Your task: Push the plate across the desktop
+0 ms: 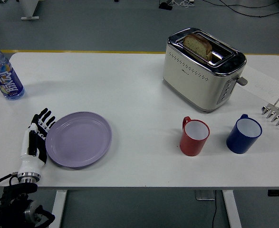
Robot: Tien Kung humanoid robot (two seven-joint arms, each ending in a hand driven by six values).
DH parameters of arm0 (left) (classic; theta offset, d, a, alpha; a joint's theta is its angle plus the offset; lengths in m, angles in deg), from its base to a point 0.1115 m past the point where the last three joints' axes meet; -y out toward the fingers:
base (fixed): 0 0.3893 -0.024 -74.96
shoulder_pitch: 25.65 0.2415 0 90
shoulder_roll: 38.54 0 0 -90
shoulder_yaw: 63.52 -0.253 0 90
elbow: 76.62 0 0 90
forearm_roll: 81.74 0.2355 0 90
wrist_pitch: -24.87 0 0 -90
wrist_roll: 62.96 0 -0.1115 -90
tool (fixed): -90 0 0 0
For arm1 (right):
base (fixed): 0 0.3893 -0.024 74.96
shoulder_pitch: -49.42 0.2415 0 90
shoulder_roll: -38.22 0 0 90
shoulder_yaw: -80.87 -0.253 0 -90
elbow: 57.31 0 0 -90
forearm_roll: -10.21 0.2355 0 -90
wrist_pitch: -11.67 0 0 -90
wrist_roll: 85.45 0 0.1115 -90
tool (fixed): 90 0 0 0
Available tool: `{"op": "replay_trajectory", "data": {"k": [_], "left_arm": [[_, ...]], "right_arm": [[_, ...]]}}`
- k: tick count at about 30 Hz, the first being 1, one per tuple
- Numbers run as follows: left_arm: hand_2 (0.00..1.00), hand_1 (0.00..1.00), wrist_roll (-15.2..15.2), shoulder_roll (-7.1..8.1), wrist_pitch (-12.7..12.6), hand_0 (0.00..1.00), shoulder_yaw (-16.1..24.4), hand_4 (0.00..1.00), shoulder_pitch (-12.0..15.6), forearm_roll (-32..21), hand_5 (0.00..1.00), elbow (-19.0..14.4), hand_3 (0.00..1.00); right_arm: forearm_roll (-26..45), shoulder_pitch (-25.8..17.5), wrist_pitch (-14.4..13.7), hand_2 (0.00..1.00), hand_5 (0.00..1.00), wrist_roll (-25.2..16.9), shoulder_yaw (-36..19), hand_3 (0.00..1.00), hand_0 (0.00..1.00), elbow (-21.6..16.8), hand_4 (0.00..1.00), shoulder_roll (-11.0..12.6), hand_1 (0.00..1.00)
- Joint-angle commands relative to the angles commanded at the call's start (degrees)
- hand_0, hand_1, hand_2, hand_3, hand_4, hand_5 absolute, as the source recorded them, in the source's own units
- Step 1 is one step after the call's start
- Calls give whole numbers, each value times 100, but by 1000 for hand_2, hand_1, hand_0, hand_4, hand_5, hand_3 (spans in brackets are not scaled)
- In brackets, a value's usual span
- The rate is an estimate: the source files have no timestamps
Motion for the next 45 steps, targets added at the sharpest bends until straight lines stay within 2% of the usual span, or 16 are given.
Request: {"op": "replay_trajectory", "data": {"k": [23, 45], "left_arm": [[902, 856, -57, -37, -53, 824, -724, 526, 116, -245, 998, -278, 824], [896, 850, -55, -43, -20, 821, -1361, 519, -20, -530, 998, -410, 818]], "right_arm": [[-120, -49, 13, 680, 526, 35, -35, 747, 635, -15, 458, -5, 594], [-259, -4, 53, 678, 525, 50, -73, 748, 636, -15, 459, -5, 593]]}}
